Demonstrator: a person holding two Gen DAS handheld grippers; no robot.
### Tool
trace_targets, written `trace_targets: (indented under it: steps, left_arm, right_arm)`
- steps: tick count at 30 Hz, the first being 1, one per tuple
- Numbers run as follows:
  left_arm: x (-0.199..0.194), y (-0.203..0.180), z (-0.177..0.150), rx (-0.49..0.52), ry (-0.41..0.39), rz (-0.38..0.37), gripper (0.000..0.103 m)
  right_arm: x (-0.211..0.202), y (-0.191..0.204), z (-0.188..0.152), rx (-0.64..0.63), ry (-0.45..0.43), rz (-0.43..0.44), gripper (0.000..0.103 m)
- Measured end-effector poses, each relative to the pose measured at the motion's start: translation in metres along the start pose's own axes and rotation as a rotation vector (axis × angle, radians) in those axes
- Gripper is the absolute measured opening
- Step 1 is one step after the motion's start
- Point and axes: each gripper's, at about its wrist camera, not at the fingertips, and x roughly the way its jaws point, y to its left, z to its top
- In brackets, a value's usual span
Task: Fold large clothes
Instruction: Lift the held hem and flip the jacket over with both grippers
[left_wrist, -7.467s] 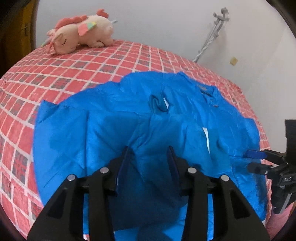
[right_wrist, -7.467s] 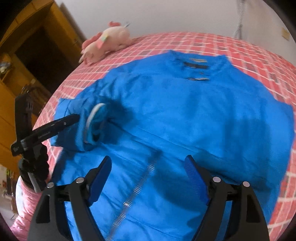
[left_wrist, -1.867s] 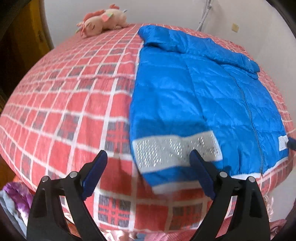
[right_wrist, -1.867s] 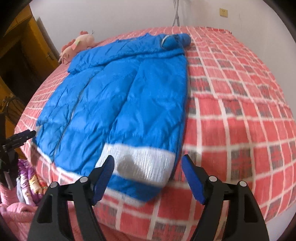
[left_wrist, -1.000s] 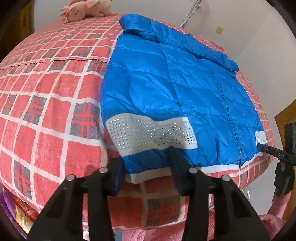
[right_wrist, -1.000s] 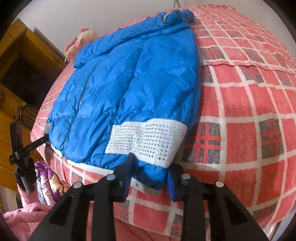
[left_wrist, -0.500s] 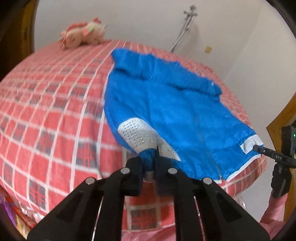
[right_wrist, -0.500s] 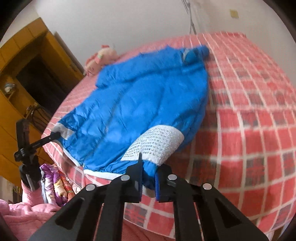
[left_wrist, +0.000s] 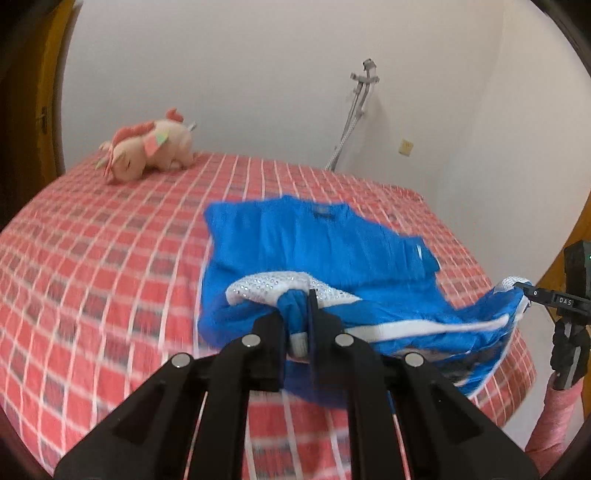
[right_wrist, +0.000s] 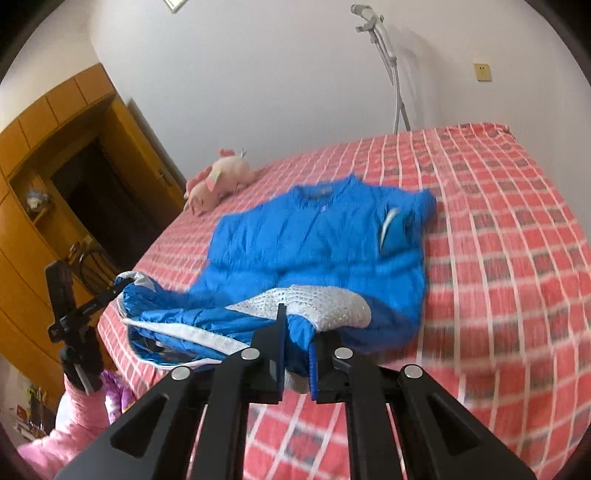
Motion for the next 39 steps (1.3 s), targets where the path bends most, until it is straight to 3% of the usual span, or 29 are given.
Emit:
trace_targets:
  steps: [7, 19, 28, 39]
  left_arm:
    - [0.066, 0.009, 0.059, -0.004, 0.007, 0.030, 0.008]
    - [0.174, 0.028, 0.111, -0.023, 0.064, 0.087, 0.009]
    - [0.255, 0.044, 0.133, -0.037, 0.135, 0.126, 0.010]
    - [0.331, 0.065, 0.123, -0.070, 0.227, 0.161, 0.014]
  right_arm:
    - [0.049, -0.027, 0.061, 0.054, 0.027, -0.034, 0.009]
    - [0.140, -0.077, 0.126, 0.132, 0.116, -0.069, 0.008]
    - [0.208, -0.123, 0.150, 0.188, 0.186, -0.106, 0.009]
    - [0.269, -0.168, 0.145, 0.282, 0.235, -0.068, 0.009]
